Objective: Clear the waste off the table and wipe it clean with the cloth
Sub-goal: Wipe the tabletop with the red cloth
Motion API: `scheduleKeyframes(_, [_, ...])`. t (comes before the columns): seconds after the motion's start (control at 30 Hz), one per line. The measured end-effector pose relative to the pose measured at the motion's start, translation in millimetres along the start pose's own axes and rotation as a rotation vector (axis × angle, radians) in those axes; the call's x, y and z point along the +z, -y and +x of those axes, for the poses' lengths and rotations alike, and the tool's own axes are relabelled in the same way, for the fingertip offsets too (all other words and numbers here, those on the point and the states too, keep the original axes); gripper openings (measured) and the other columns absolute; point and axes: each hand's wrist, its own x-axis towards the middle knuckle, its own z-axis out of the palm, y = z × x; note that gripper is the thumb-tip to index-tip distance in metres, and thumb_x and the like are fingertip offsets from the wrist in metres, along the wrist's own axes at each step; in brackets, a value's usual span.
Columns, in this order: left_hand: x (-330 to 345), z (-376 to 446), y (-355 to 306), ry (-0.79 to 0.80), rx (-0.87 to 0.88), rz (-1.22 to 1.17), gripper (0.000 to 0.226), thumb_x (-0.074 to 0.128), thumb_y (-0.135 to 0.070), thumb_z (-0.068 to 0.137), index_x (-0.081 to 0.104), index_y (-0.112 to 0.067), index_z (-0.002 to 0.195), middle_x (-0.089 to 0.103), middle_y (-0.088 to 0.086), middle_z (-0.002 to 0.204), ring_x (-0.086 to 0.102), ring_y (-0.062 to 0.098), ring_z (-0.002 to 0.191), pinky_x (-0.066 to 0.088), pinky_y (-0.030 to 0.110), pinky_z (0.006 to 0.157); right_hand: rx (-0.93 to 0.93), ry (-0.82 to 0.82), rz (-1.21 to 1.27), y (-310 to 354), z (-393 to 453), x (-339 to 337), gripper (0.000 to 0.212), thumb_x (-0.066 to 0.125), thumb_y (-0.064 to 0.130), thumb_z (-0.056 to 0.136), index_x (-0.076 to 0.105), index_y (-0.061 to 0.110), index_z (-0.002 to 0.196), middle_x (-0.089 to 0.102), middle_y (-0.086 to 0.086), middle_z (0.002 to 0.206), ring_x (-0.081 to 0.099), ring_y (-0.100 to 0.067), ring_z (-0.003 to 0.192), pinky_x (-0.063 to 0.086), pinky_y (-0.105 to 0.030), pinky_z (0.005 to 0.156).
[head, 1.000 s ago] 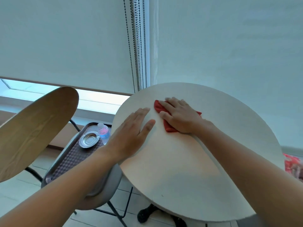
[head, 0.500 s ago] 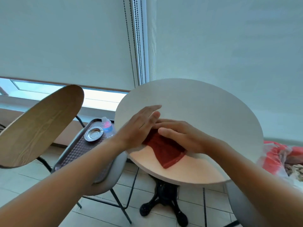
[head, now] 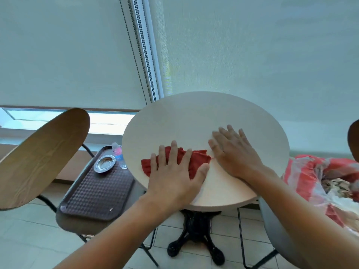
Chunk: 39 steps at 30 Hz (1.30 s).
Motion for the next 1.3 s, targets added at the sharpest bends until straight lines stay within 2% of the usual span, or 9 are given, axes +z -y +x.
scheduleKeyframes(0.1, [9, -14, -11, -0.039, -0.021, 0.044, 0.077, 0.002, -0.077, 0.090, -0.005, -0.039, 0.156, -0.021, 0.001, 0.165, -0.023, 0.031, 0.150, -0.014, 0.057, 0.118, -0.006, -0.007, -0.005, -2, -2, 0, 0.060, 0.018, 0.051, 0.105, 0.027, 0.023, 0.157, 0.018, 0.001, 0.167, 0.001, -0.014, 0.155, -0.006, -0.040, 0.125])
scheduleKeyframes(0.3, [9, -5, 14, -0.065, 0.060, 0.063, 0.067, 0.004, -0.074, 0.091, -0.009, -0.049, 0.152, -0.015, -0.012, 0.165, -0.022, 0.016, 0.150, -0.011, 0.050, 0.121, -0.021, -0.004, -0.017, -4, -1, -1, 0.059, 0.019, 0.049, 0.105, 0.026, 0.023, 0.158, 0.017, 0.001, 0.167, 0.000, -0.015, 0.155, -0.005, -0.040, 0.125])
scheduleKeyframes(0.43, [5, 22, 29, -0.057, 0.069, 0.035, 0.072, 0.000, -0.079, 0.085, -0.007, -0.052, 0.152, -0.011, -0.017, 0.165, -0.020, 0.012, 0.151, -0.012, 0.050, 0.121, -0.020, 0.002, -0.023, -6, 0, -1, 0.059, 0.021, 0.049, 0.105, 0.024, 0.023, 0.158, 0.015, 0.002, 0.168, 0.000, -0.014, 0.155, -0.005, -0.040, 0.125])
scheduleKeyframes(0.67, [-1, 81, 46, -0.049, 0.128, 0.030, 0.069, 0.007, -0.076, 0.091, -0.001, -0.048, 0.154, -0.004, -0.016, 0.166, -0.014, 0.014, 0.152, -0.007, 0.051, 0.122, -0.014, 0.010, -0.007, -7, 1, -1, 0.059, 0.020, 0.048, 0.105, 0.023, 0.023, 0.159, 0.015, 0.003, 0.168, 0.003, -0.012, 0.155, -0.004, -0.036, 0.126])
scheduleKeyframes(0.87, [-5, 134, 43, -0.007, 0.202, 0.045, 0.074, 0.011, -0.073, 0.093, -0.005, -0.039, 0.157, -0.005, -0.016, 0.166, -0.014, 0.012, 0.152, -0.007, 0.049, 0.122, 0.016, -0.008, 0.061, -8, 2, 0, 0.058, 0.020, 0.045, 0.106, 0.022, 0.021, 0.159, 0.016, 0.004, 0.167, 0.005, -0.008, 0.154, -0.001, -0.031, 0.126])
scheduleKeyframes(1.0, [-6, 157, 31, 0.000, 0.329, 0.050, 0.074, 0.014, -0.070, 0.095, -0.005, -0.036, 0.157, -0.002, -0.016, 0.166, -0.010, 0.010, 0.152, -0.004, 0.047, 0.123, 0.071, -0.077, 0.186, -7, 2, -3, 0.055, 0.025, 0.044, 0.107, 0.029, 0.022, 0.157, 0.022, 0.005, 0.165, 0.012, -0.006, 0.152, 0.004, -0.026, 0.124])
scheduleKeyframes(1.17, [-2, 150, 19, -0.003, 0.514, 0.021, 0.073, 0.018, -0.065, 0.097, -0.004, -0.032, 0.158, 0.003, -0.013, 0.167, -0.006, 0.006, 0.152, 0.000, 0.043, 0.124, 0.189, -0.233, 0.498, -3, 9, -11, 0.046, 0.036, 0.041, 0.106, 0.048, 0.023, 0.147, 0.046, 0.006, 0.153, 0.037, -0.006, 0.142, 0.023, -0.022, 0.114])
scheduleKeyframes(1.23, [-2, 140, 18, 0.017, 0.591, -0.032, 0.070, 0.022, -0.059, 0.100, 0.000, -0.029, 0.159, 0.009, -0.010, 0.166, -0.003, 0.003, 0.151, -0.001, 0.038, 0.124, 0.194, -0.256, 0.560, 0, 11, -14, 0.044, 0.037, 0.041, 0.106, 0.052, 0.024, 0.144, 0.050, 0.007, 0.149, 0.041, -0.004, 0.137, 0.027, -0.021, 0.111])
scheduleKeyframes(1.3, [-11, 129, 27, 0.079, 0.643, -0.203, 0.062, 0.029, -0.047, 0.104, 0.009, -0.027, 0.159, 0.019, -0.007, 0.164, 0.007, 0.004, 0.150, 0.004, 0.033, 0.124, 0.146, -0.238, 0.596, 14, 16, -13, 0.042, 0.035, 0.044, 0.106, 0.054, 0.028, 0.141, 0.053, 0.012, 0.144, 0.045, 0.004, 0.129, 0.030, -0.020, 0.109])
